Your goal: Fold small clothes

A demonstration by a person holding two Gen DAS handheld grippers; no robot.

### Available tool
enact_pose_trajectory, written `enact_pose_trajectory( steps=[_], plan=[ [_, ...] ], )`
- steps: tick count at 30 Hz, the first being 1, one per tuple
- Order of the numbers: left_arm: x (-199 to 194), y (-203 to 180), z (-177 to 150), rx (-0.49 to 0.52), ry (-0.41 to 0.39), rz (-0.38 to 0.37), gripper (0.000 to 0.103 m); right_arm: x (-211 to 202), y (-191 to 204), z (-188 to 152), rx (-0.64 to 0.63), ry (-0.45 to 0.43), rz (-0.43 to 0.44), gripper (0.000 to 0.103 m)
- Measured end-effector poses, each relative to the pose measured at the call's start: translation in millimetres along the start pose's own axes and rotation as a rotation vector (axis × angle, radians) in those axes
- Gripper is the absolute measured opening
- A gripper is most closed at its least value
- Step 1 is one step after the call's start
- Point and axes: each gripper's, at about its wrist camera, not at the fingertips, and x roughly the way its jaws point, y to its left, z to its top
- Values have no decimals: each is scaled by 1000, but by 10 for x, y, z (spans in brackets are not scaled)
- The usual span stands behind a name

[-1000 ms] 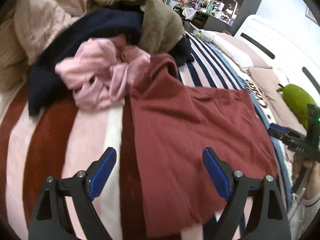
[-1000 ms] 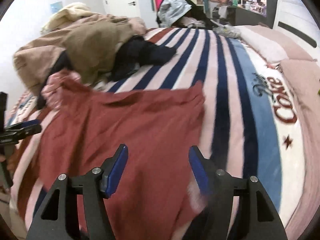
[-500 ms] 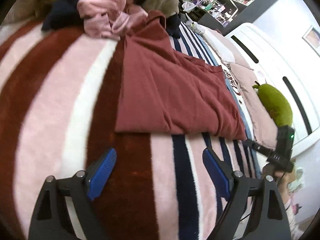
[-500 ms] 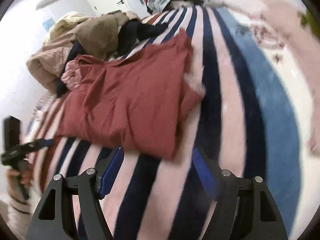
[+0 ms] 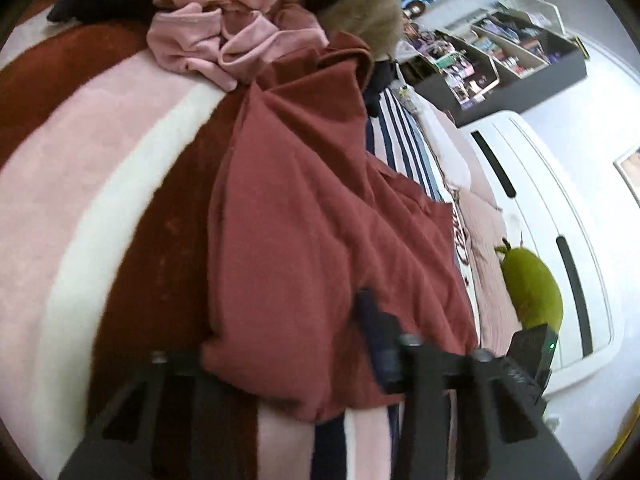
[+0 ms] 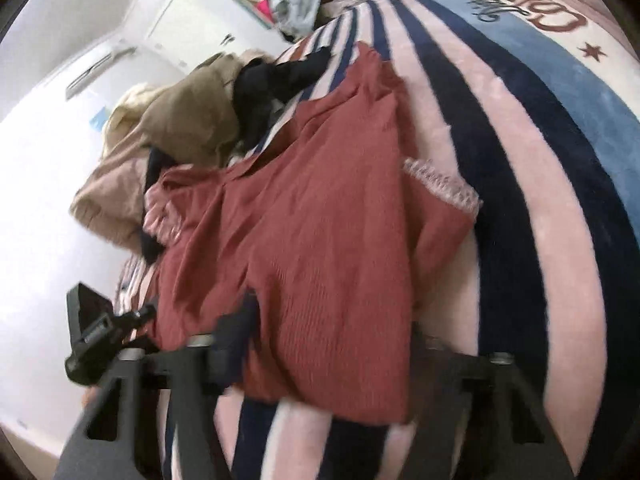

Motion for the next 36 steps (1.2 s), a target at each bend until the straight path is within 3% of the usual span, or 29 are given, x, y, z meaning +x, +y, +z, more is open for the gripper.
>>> enact_pose_trajectory(
  steps=[2, 5, 15, 29, 31, 36],
  plan=[
    [15, -38, 3, 9, -10, 8, 13, -3, 12, 3, -9, -4, -12, 13],
    [-9, -147, -38, 69, -40, 59, 8, -93, 102, -43, -62, -34, -37, 8],
    [-414, -222, -354, 136, -38, 50, 6, -500, 170, -359, -113, -29, -18, 5],
    [-1082, -159, -1278, 152, -8, 30, 6, -1138, 298, -1211, -223, 38, -38, 5],
    [-1078, -151, -1312, 160, -12, 52, 7, -1150, 304, -1261, -251, 34, -72, 7],
    [-1088, -277, -1298, 211, -40, 91, 7, -1200, 336, -1290, -278, 28, -173, 28]
  ],
)
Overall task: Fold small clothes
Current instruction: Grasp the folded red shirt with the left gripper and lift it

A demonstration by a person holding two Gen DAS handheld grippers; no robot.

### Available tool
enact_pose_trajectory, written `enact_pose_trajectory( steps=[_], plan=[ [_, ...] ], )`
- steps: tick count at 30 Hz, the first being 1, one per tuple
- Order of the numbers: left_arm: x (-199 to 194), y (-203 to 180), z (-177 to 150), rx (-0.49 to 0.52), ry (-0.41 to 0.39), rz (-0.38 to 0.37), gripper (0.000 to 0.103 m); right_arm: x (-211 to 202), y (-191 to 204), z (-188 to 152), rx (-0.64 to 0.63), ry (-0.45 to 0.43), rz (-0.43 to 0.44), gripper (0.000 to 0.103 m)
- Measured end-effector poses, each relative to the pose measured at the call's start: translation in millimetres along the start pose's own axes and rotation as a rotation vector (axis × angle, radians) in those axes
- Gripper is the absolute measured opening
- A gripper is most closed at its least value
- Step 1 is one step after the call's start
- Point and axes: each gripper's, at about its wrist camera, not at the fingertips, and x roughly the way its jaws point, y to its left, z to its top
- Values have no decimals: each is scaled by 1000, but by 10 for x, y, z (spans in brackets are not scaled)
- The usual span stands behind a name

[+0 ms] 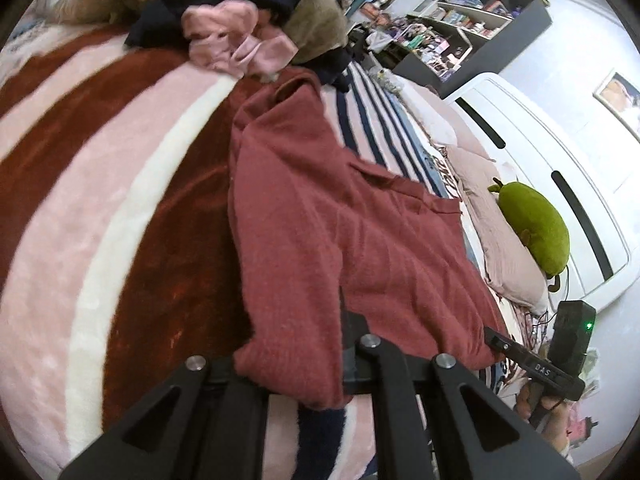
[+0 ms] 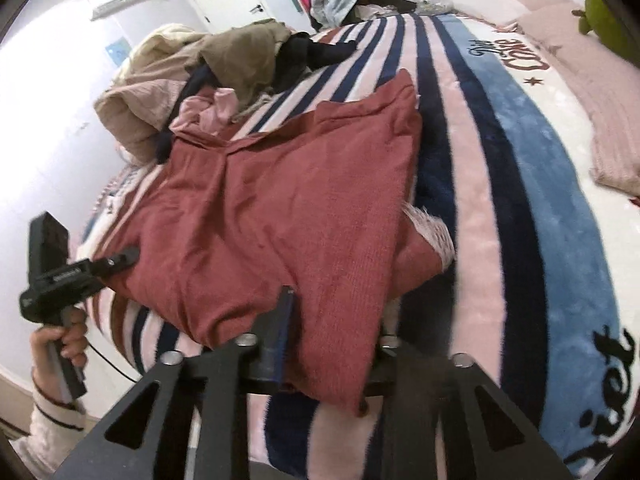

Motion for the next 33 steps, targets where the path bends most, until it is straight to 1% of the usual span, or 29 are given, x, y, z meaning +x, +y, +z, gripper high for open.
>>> enact_pose_trajectory(
  steps=[2, 4, 5, 6, 8, 11, 14, 15, 17, 19, 22, 25, 26, 28, 30, 31, 33],
  plan=[
    [-58, -145, 59, 61, -27, 21, 7, -101, -14, 22, -23, -25, -52, 30],
    [-104, -352, 137, 138, -55, 48, 7, -176, -54, 43, -25, -39, -86, 35],
    [-122, -474, 177, 179, -67, 53, 7, -206, -82, 49, -19, -41, -90, 37],
    [-132, -614, 219, 222, -81, 55, 7, -244, -128, 64, -6, -44, -89, 38],
    [-116, -889, 278, 303, -95, 43, 7, -313, -195, 79, 12, -63, -89, 38],
    [-21, -1268, 309, 403, -87, 12, 7, -412, -272, 116, 34, -97, -95, 38],
    [169, -1646, 246, 503, -36, -42, 7, -536, -368, 147, 60, -130, -98, 38],
    [267, -1766, 191, 533, 1, -65, 7, -572, -392, 153, 63, -137, -102, 38],
    [445, -1938, 69, 576, 62, -85, 7, -613, -413, 170, 63, -145, -108, 38],
    [636, -2056, -83, 606, 128, -112, 7, -664, -446, 170, 62, -154, -115, 38],
    [824, -2140, -280, 618, 203, -174, 6, -707, -502, 154, 71, -159, -113, 38],
    [929, -2210, -475, 650, 272, -217, 6, -709, -549, 133, 79, -160, -114, 38],
    [975, -2216, -539, 659, 307, -231, 7, -702, -557, 130, 81, -158, -113, 38],
    [1077, -2212, -656, 673, 350, -222, 8, -684, -583, 134, 86, -153, -107, 38],
    [1109, -2198, -721, 667, 360, -216, 8, -667, -585, 142, 88, -149, -105, 38],
    [1107, -2191, -731, 661, 361, -224, 11, -664, -581, 146, 88, -150, -104, 38],
    [1075, -2196, -707, 643, 369, -261, 21, -660, -569, 151, 88, -149, -100, 38]
  ],
)
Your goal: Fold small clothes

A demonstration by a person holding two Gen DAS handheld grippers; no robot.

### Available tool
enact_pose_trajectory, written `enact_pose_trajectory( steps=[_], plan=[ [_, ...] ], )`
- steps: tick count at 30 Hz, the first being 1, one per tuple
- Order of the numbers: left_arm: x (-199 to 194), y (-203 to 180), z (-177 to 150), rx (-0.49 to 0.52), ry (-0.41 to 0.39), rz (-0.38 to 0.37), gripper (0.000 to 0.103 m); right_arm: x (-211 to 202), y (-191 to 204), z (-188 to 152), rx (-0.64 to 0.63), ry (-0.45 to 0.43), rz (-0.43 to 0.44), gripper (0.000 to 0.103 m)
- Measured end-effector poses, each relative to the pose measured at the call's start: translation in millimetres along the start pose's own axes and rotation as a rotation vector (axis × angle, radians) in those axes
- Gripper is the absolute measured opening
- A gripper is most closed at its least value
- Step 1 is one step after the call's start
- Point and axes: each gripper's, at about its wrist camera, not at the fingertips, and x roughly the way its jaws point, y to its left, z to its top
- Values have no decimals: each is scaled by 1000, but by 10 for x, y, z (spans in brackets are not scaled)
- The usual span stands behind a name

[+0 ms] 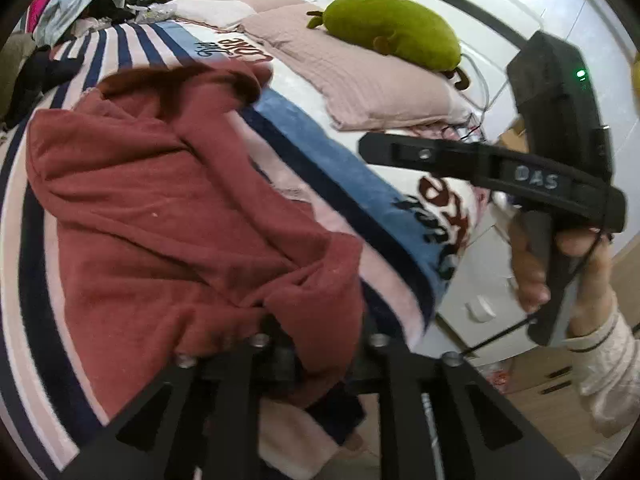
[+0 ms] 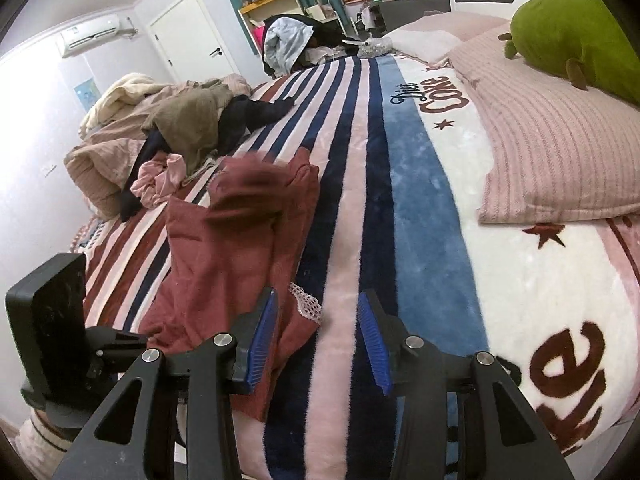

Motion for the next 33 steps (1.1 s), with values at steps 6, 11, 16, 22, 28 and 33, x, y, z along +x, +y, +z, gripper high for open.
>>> enact_pose_trajectory(
  steps=[6, 11, 16, 22, 28, 33],
  plan=[
    [-367, -148, -34, 13, -41, -109, 78, -13, 100, 83, -27, 4, 1, 41],
    [-848, -61, -118, -18, -109, -86, 80, -24, 295, 180, -79, -4, 11, 48],
    [-1307, 231, -272, -57, -191, 91, 83, 40, 590, 228, -160, 3, 36, 48],
    [-1617, 657, -484, -164, -235, 228, 83, 304, 1064, 36, -282, 74, 92, 47],
    [-1603, 844, -597, -217, -245, 332, 85, 548, 1077, -180, -308, 155, 39, 18],
    [-1440, 869, -547, -217, -251, 394, 85, 553, 827, -179, -255, 184, -16, 18]
  ],
)
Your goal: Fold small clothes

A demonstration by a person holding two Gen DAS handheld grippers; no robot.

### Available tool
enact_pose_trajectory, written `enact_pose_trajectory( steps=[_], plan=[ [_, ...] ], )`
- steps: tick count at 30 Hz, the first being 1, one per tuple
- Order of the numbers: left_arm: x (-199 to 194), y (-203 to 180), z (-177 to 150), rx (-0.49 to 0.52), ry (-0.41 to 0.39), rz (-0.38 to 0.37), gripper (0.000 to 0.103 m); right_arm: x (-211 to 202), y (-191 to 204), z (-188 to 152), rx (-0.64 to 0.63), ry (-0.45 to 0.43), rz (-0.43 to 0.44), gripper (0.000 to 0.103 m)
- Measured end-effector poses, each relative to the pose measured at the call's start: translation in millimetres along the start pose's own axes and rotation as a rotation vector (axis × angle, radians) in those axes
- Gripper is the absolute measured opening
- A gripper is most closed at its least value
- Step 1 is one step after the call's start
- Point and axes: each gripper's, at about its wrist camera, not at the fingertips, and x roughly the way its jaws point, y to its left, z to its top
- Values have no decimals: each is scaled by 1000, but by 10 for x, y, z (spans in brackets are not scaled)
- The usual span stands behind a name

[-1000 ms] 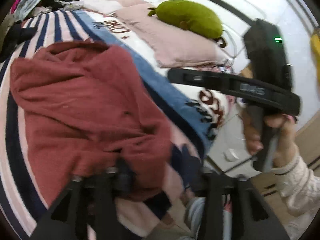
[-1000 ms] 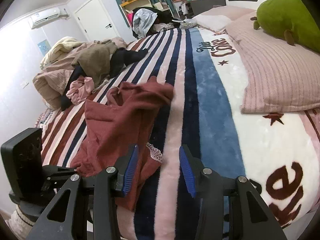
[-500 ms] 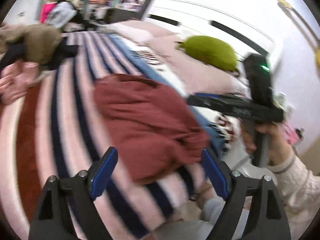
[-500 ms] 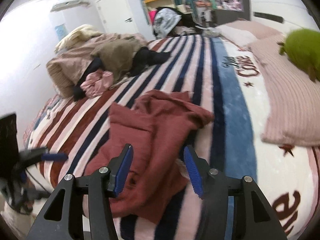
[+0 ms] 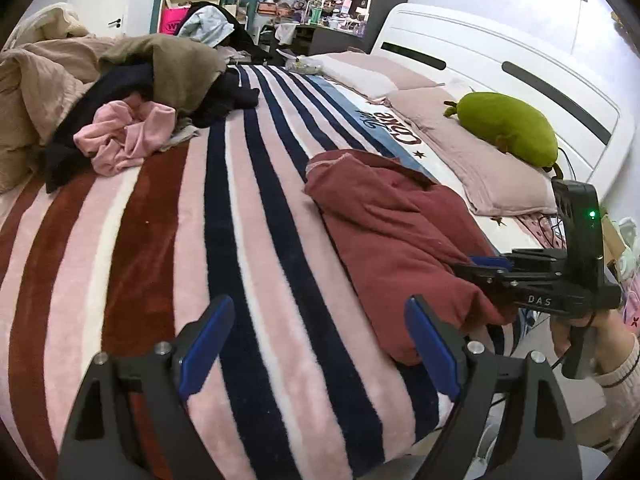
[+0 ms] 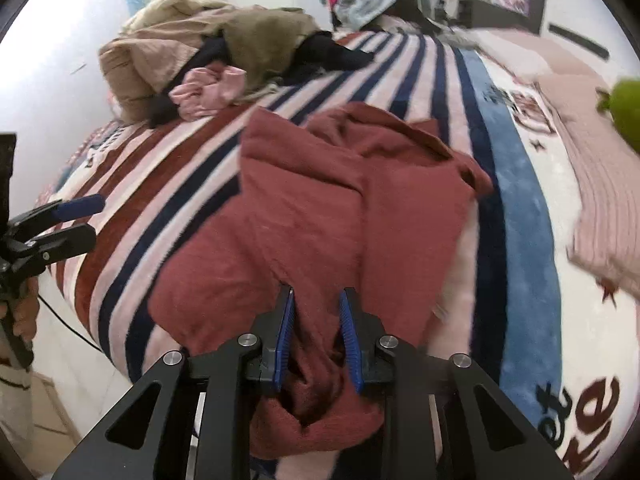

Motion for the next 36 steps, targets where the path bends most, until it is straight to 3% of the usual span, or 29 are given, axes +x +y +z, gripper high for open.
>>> enact_pose_trajectory(
  steps=[8, 13, 15, 17, 19, 27, 31, 34, 36],
  plan=[
    [48, -41, 60, 17, -40, 69, 85, 38, -255, -134, 50, 29, -61, 18],
    [-10, -54, 88, 20, -85, 100, 86, -105, -189, 10, 30, -16, -33, 22],
    [-46, -38, 106, 14, -114, 110, 87, -217, -154, 137, 13, -76, -4, 30],
    [-65, -13, 132, 3, -134, 111, 88, -287, -109, 301, -8, -123, 2, 46],
    [-74, 26, 157, -12, -157, 120, 89, -257, -44, 499, -45, -140, 13, 46],
    [38, 197, 214, -41, -160, 160, 89, 337, 359, 887, -231, -39, 82, 50],
    [157, 293, 236, -47, -146, 189, 89, 626, 537, 877, -310, 19, 52, 56],
    [248, 353, 251, -62, -131, 176, 89, 760, 558, 905, -331, 26, -31, 54],
    [296, 378, 264, -68, -127, 172, 89, 740, 472, 958, -295, 0, -36, 33]
  ],
)
